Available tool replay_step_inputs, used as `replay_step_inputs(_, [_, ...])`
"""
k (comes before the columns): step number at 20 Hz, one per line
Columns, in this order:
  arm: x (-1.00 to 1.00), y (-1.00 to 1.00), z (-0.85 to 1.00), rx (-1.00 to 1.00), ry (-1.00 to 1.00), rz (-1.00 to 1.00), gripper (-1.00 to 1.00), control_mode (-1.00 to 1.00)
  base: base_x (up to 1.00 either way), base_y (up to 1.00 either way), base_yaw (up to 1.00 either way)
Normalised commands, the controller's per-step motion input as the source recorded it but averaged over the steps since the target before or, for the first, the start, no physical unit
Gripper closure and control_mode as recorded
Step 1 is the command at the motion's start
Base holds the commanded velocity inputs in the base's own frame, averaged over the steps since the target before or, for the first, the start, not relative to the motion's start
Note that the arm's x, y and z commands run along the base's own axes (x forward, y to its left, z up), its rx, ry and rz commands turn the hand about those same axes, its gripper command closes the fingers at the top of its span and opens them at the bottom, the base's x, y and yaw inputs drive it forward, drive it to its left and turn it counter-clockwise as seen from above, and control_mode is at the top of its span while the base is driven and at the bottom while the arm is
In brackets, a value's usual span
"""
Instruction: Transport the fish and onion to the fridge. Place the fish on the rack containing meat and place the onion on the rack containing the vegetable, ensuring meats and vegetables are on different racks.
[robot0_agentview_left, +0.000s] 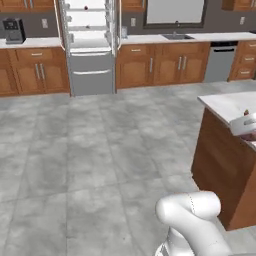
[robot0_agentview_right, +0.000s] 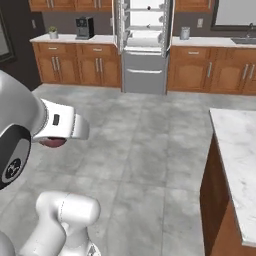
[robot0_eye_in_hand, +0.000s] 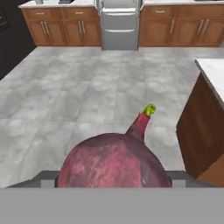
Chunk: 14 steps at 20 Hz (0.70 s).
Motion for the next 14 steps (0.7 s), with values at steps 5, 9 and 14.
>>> replay_step_inputs(5, [0.0,0.0,0.0,0.0,0.0,0.0,1.0,1.0,1.0,1.0,-0.22])
replay_step_inputs(9, [0.0,0.0,0.0,0.0,0.0,0.0,1.0,1.0,1.0,1.0,-0.23])
replay_step_inputs(14, [0.0,0.0,0.0,0.0,0.0,0.0,1.0,1.0,1.0,0.87,-0.16])
